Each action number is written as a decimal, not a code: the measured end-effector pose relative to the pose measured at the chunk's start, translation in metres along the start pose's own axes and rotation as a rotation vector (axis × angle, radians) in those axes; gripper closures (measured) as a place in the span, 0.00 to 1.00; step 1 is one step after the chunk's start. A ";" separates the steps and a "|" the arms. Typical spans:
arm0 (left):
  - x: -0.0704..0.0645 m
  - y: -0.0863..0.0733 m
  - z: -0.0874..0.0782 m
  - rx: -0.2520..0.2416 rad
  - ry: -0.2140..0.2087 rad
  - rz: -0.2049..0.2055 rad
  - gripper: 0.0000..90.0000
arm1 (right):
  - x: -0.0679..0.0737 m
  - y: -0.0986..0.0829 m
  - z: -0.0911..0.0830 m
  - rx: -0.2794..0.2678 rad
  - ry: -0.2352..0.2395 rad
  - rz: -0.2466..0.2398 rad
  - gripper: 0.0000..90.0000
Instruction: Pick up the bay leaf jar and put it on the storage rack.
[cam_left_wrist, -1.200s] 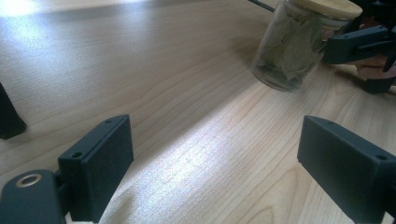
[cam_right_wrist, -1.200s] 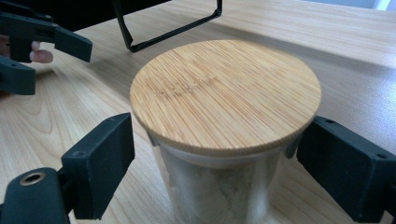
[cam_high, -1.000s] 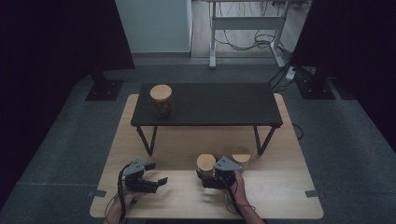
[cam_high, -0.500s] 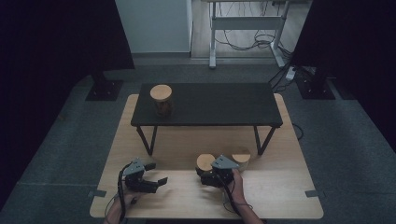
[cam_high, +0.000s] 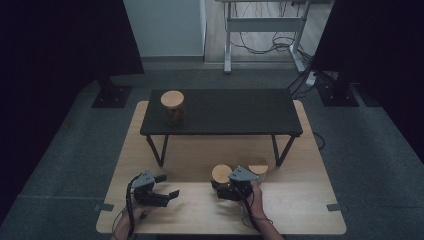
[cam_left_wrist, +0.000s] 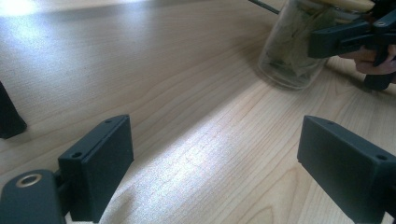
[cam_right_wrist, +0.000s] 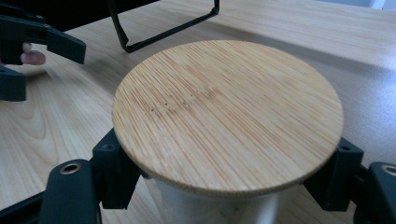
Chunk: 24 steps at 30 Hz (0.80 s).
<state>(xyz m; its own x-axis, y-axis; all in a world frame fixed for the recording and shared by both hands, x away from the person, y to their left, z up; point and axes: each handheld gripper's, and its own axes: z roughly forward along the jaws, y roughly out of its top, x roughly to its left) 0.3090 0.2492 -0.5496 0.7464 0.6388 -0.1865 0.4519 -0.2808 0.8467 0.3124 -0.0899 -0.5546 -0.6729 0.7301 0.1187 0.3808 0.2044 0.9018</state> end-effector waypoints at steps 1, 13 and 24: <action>0.000 0.000 0.000 0.000 0.000 0.000 0.11 | 0.000 0.000 -0.001 -0.002 0.001 -0.002 0.27; 0.000 0.000 0.000 0.003 0.001 0.001 0.11 | 0.007 0.006 -0.023 -0.033 0.033 -0.040 0.27; 0.000 0.000 0.000 0.004 0.002 0.001 0.11 | 0.007 0.007 -0.033 -0.041 0.045 -0.055 0.27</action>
<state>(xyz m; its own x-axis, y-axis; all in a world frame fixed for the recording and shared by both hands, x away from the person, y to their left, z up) 0.3088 0.2492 -0.5496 0.7463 0.6395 -0.1846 0.4527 -0.2844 0.8451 0.2899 -0.1050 -0.5334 -0.7205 0.6881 0.0862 0.3170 0.2163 0.9234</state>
